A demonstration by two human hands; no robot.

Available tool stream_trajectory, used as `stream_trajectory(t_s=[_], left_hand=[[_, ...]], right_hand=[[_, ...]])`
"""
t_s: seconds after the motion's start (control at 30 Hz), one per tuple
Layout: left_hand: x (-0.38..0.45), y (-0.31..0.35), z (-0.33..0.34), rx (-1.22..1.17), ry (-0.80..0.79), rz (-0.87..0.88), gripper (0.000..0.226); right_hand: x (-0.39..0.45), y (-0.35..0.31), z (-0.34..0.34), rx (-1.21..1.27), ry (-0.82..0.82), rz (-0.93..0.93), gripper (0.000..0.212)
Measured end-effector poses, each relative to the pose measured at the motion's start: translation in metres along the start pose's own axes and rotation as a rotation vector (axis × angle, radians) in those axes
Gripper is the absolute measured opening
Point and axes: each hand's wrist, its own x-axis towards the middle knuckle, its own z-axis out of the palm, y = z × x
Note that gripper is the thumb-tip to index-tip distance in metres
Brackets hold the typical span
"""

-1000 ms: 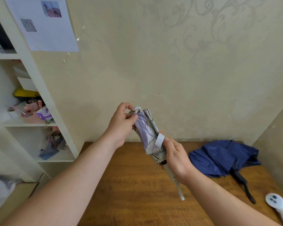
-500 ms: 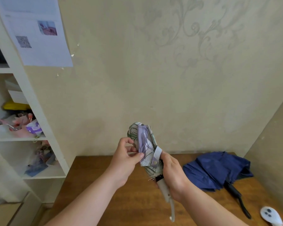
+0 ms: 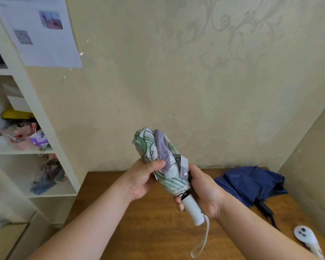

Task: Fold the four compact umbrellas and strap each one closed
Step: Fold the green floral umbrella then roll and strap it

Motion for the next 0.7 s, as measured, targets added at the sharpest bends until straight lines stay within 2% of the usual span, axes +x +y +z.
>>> stream_trajectory(t_s=[0.07,0.2,0.27,0.3,0.37,0.4,0.43,0.5,0.57,0.63,0.7], left_hand=[[-0.001,0.000,0.002,0.014,0.031,0.019,0.079],[-0.008,0.003,0.009,0.043,0.088,0.043,0.052],[-0.012,0.003,0.011,0.123,0.108,0.026,0.055],[-0.012,0.004,0.012,0.193,0.173,-0.002,0.062],[-0.014,0.004,0.016,0.364,0.422,-0.063,0.069],[-0.015,0.003,0.020,0.419,0.501,-0.046,0.066],[-0.016,0.001,0.023,0.448,0.515,0.007,0.056],[-0.018,-0.002,0.030,0.564,0.409,0.096,0.031],[-0.019,-0.003,0.035,0.726,0.296,0.176,0.016],[-0.020,-0.002,0.039,0.782,0.249,0.233,0.021],[-0.020,-0.001,0.044,0.759,0.284,0.208,0.026]], right_hand=[[0.000,0.001,0.000,-0.108,0.035,-0.049,0.050],[0.000,0.005,0.003,-0.395,0.207,-0.267,0.042],[0.001,0.007,0.003,-0.437,0.271,-0.334,0.040],[0.003,0.008,0.001,-0.449,0.316,-0.351,0.039],[0.007,0.012,-0.004,-0.478,0.417,-0.370,0.037],[0.011,0.014,-0.008,-0.495,0.455,-0.382,0.036],[0.013,0.016,-0.011,-0.520,0.482,-0.391,0.037],[0.016,0.019,-0.013,-0.573,0.501,-0.405,0.039],[0.017,0.022,-0.014,-0.621,0.492,-0.438,0.035],[0.017,0.023,-0.014,-0.695,0.502,-0.467,0.036],[0.018,0.024,-0.018,-0.789,0.523,-0.484,0.040]])
